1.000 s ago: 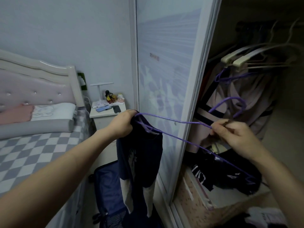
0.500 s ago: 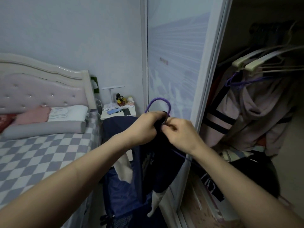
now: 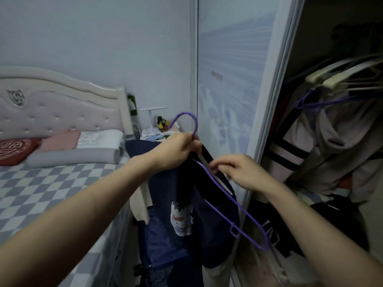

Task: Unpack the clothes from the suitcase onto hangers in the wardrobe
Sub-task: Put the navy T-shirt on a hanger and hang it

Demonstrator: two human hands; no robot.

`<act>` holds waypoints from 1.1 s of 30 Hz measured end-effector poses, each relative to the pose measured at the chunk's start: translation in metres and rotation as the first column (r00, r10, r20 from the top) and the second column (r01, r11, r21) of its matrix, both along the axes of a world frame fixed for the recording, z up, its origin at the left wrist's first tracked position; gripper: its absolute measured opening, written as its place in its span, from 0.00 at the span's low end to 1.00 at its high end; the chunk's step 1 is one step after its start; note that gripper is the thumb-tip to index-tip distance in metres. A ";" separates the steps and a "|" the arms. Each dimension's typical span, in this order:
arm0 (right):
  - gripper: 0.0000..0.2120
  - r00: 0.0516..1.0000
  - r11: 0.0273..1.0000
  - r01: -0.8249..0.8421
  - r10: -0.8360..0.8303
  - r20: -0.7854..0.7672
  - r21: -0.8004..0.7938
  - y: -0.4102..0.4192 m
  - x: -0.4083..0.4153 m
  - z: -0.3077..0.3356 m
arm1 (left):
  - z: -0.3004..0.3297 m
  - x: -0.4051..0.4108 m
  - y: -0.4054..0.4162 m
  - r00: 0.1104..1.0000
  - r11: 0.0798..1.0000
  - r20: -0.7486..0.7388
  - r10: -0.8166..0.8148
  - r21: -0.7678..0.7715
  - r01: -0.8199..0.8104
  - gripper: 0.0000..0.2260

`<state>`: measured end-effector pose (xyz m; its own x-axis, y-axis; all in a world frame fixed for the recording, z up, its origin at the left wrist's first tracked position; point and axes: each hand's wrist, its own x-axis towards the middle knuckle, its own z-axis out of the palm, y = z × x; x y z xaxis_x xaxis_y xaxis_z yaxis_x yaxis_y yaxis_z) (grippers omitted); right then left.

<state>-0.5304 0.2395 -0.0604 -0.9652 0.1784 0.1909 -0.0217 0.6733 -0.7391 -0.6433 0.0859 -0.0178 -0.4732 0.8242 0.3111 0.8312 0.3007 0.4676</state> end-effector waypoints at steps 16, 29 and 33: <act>0.21 0.958 0.920 0.283 -0.259 -0.123 0.270 0.028 0.017 -0.033 | -0.008 -0.027 -0.036 0.899 0.832 0.264 0.350 0.354 -0.428 0.10; 0.16 0.838 0.842 0.522 -0.478 -0.264 0.132 0.043 -0.004 0.005 | -0.028 -0.020 -0.026 0.922 0.891 0.110 0.371 0.238 -0.387 0.08; 0.14 0.899 0.910 0.375 -0.311 -0.309 0.174 0.012 -0.018 0.014 | -0.013 -0.005 -0.002 0.948 0.904 0.031 0.318 0.293 -0.312 0.07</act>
<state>-0.5488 0.2520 -0.0467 -0.7572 0.4108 0.5079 0.0653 0.8212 -0.5668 -0.6478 0.0836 -0.0311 -0.6858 0.5051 0.5240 0.7241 0.4014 0.5609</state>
